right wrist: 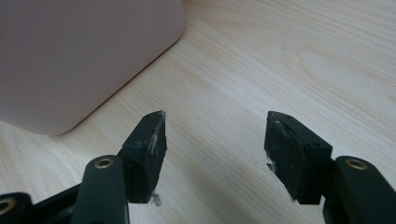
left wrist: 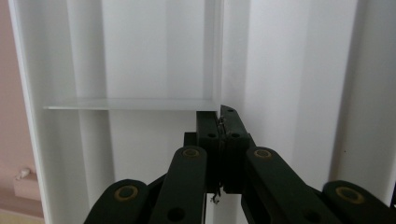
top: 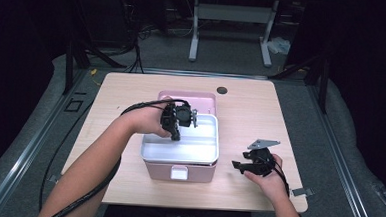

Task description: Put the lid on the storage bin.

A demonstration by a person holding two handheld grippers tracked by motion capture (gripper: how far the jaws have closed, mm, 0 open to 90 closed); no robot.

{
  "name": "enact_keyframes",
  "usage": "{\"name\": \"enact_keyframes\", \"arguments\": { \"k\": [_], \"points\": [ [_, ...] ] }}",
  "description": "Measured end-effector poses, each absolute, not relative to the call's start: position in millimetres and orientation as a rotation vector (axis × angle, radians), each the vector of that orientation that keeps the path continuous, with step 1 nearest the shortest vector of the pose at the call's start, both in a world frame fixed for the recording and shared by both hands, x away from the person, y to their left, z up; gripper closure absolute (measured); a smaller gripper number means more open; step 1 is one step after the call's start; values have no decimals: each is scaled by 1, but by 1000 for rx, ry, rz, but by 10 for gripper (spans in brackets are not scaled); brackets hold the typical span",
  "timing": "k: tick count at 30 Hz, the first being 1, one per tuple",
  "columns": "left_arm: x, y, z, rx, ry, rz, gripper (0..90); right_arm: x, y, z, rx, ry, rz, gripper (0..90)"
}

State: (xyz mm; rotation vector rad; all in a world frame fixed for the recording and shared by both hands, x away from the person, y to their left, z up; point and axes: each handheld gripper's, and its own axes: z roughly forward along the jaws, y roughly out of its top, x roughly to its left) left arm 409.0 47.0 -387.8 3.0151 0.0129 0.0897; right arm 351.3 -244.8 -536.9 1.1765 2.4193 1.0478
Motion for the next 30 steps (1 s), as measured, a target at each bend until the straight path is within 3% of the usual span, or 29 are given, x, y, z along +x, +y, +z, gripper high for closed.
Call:
{"name": "enact_keyframes", "arguments": {
  "k": [19,25,26,30],
  "points": [
    [414,43,-415,3009,13,44,882,352,-245,-538,1176,2428,1048,385],
    [414,51,-413,2972,32,57,792,352,-245,-537,1173,2421,1045,385],
    [414,57,-405,2948,49,77,727,352,-246,-537,1173,2433,1050,385],
    [410,67,-394,2915,71,90,634,352,-245,-538,1175,2431,1053,385]
  ]
}}
